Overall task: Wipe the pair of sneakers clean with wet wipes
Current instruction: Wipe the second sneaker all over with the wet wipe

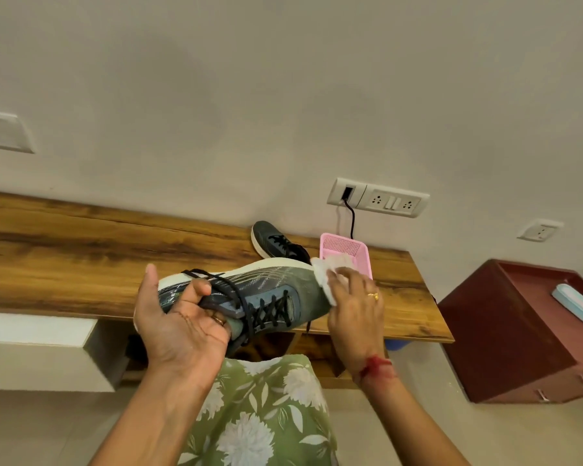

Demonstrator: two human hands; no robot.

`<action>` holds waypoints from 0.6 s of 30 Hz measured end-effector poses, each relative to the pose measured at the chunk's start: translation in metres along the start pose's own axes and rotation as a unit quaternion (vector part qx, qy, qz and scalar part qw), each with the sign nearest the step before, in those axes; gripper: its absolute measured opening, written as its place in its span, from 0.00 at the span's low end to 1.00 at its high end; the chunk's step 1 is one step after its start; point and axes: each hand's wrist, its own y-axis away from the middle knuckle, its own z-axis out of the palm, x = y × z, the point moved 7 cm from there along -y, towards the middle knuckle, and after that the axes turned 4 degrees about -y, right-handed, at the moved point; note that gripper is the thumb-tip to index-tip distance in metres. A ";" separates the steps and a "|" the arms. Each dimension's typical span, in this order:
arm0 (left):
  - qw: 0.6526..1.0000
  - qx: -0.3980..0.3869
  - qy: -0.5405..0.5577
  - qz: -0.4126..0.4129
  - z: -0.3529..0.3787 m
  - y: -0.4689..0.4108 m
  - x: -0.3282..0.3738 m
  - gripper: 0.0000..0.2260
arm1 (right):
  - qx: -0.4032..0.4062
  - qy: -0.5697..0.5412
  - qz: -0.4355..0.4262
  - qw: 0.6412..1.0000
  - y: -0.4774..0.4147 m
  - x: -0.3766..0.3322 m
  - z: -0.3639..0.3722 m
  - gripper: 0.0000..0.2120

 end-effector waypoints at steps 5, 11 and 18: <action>0.998 -0.052 -0.037 0.003 0.003 -0.009 -0.003 0.14 | -0.010 -0.269 0.038 0.962 -0.014 -0.005 -0.014 0.20; 0.943 -0.197 -0.267 -0.002 0.016 -0.007 -0.014 0.22 | -0.014 -0.382 0.027 0.924 0.000 -0.046 -0.020 0.13; 0.956 -0.242 -0.146 -0.080 0.023 -0.003 -0.016 0.23 | -0.067 -0.356 0.024 0.932 0.012 -0.092 -0.013 0.20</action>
